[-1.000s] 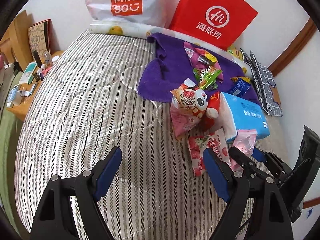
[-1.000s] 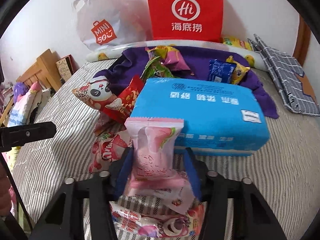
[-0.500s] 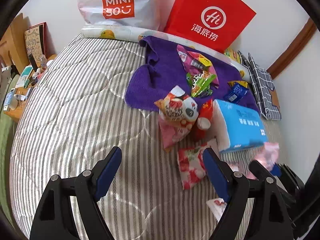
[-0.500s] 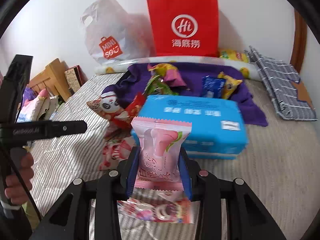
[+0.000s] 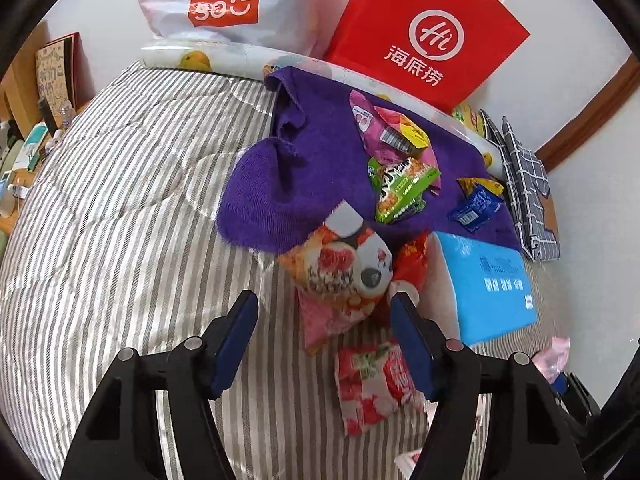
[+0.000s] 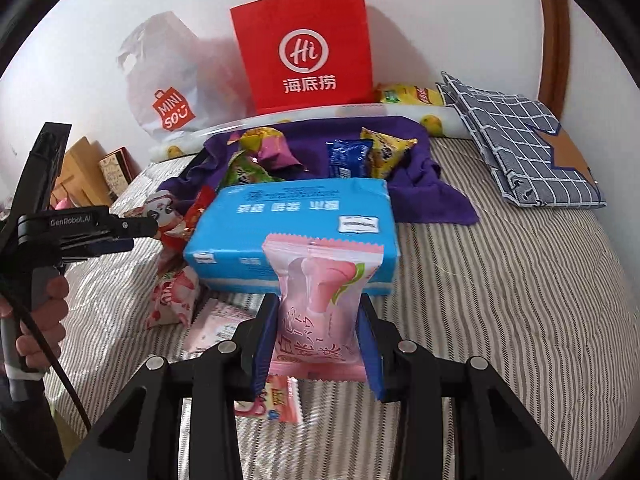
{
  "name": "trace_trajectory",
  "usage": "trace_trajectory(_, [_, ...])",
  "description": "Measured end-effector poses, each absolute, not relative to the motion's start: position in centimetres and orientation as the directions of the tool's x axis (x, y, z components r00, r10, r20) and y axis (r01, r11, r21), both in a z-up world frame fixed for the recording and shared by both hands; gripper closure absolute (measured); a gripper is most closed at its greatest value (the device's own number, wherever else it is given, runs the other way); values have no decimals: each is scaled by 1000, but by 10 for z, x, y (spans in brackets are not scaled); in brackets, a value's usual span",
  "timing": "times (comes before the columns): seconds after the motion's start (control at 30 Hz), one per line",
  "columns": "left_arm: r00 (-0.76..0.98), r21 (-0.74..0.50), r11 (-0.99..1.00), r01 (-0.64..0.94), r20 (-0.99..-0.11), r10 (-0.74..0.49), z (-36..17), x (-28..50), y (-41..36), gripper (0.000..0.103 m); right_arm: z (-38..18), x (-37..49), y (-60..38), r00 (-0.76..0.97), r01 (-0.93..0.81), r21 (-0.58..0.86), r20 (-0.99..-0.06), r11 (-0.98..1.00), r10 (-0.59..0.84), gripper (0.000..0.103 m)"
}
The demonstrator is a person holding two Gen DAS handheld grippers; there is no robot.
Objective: Organize snacks
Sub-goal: 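Grasp the pink cake packet with the right tool while the left tool grasps the panda-print bag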
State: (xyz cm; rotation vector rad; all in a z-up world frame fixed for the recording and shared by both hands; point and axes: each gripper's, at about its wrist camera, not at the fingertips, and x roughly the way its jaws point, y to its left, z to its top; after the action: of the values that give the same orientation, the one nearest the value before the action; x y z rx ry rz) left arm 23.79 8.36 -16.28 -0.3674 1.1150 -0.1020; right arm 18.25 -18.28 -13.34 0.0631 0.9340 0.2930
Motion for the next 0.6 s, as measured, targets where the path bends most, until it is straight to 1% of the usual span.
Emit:
trace_trajectory(0.03, [445,-343,934,-98,-855,-267,-164,240,83,38,-134,183,-184,557,-218,179,-785,959,273,67])
trace_trajectory(0.2, [438,-348,934,-83,-854,-280,-172,250,79,40,-142,189,-189,537,-202,193,-798,960,274,67])
trace_trajectory(0.33, [435,-386,918,-92,-845,-311,-177,257,82,40,-150,192,-189,520,-193,188,-813,963,262,67])
trace_trajectory(0.37, [435,-394,915,-90,-842,-320,-177,258,82,42,-151,192,-189,516,-192,187,-816,964,261,67])
trace_trajectory(0.43, [436,-413,907,-79,-833,-341,-176,258,81,52,-152,192,-188,515,-189,186,-817,964,259,67])
trace_trajectory(0.6, [440,-406,912,-67,-832,-338,-171,253,81,62,-148,190,-187,521,-188,184,-814,965,256,67])
